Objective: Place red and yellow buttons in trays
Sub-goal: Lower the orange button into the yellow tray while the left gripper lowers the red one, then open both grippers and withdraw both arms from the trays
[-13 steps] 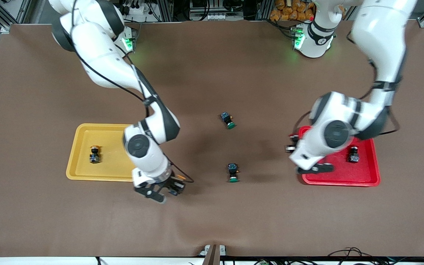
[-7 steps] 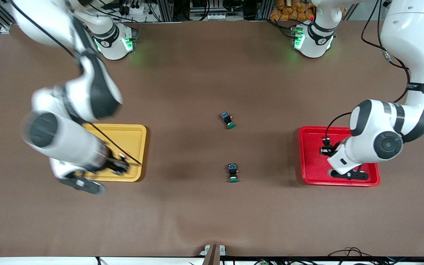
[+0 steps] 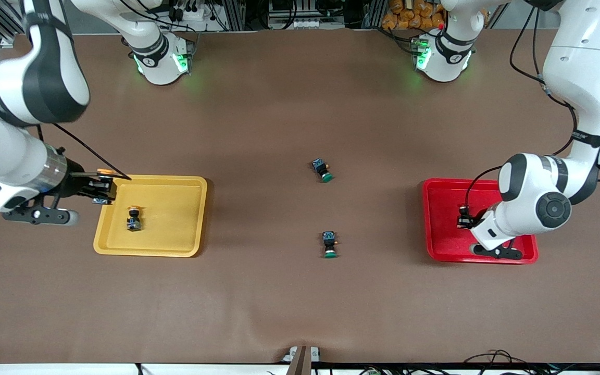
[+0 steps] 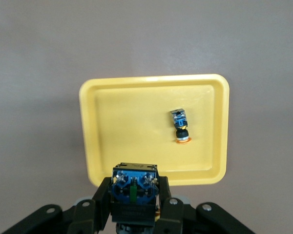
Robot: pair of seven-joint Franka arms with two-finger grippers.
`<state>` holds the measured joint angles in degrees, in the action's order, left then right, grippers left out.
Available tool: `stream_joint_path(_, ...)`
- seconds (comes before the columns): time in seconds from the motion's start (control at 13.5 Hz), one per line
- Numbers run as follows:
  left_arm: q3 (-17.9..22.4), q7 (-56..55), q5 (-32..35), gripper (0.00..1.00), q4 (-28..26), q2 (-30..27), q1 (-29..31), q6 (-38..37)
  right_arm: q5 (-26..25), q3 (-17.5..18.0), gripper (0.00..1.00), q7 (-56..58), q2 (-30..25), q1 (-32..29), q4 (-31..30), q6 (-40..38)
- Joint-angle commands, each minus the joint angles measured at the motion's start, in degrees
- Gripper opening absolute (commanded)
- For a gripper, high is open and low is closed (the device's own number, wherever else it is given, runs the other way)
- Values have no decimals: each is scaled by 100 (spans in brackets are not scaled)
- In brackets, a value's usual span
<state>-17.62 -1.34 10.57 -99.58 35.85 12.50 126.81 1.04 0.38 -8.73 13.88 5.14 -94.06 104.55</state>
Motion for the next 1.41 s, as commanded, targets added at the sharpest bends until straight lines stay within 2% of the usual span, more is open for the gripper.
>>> stream_joint_path(0.0, -31, 28, 156, 100, -88, -113, 77, 81, 28, 102, 0, 337, -175, -214, -1296, 1343)
stream_joint_path(0.15, -31, 55, 156, 100, -44, -218, 113, 20, 28, 111, 0, 346, 174, -197, -1833, 2634)
stream_joint_path(0.3, -49, 55, 156, 100, 9, -489, 122, -199, 28, 111, 0, 337, 649, -171, -1941, 3376)
stream_joint_path(0.52, -92, 55, 86, 100, 341, -1148, 113, -1171, 98, 120, 0, 328, 1326, -83, -2011, 4430)
stream_joint_path(0.67, -197, 64, 50, 100, 928, -1386, 113, -2242, 255, 137, 0, 276, 1512, 13, -2020, 4653)
stream_joint_path(0.82, -417, 55, 7, 100, 1850, -1414, 113, -3429, 335, 138, 0, 276, 1539, 66, -2168, 4907)
stream_joint_path(0.89, -496, 55, 6, 100, 2133, -1414, 113, -3905, 335, 138, 0, 258, 1530, 84, -2239, 4952)
stream_joint_path(1.04, -593, 37, 15, 100, 2232, -1710, 113, -4269, 335, 138, 3, 249, 1513, 198, -2310, 4961)
stream_joint_path(1.11, -585, 37, 32, 100, 2233, -1913, 95, -4278, 335, 138, 34, 249, 1513, 198, -2301, 4961)
stream_joint_path(1.19, -594, 37, 7, 100, 2233, -2080, 95, -4296, 335, 138, 94, 249, 1513, 190, -2292, 4952)
stream_joint_path(1.26, -602, 46, -2, 100, 2233, -2204, 69, -4296, 335, 138, 100, 241, 1469, 207, -2284, 4883)
stream_joint_path(1.34, -663, 37, -2, 100, 2233, -2222, 25, -4305, 335, 138, 100, 267, 1382, 190, -2284, 4838)
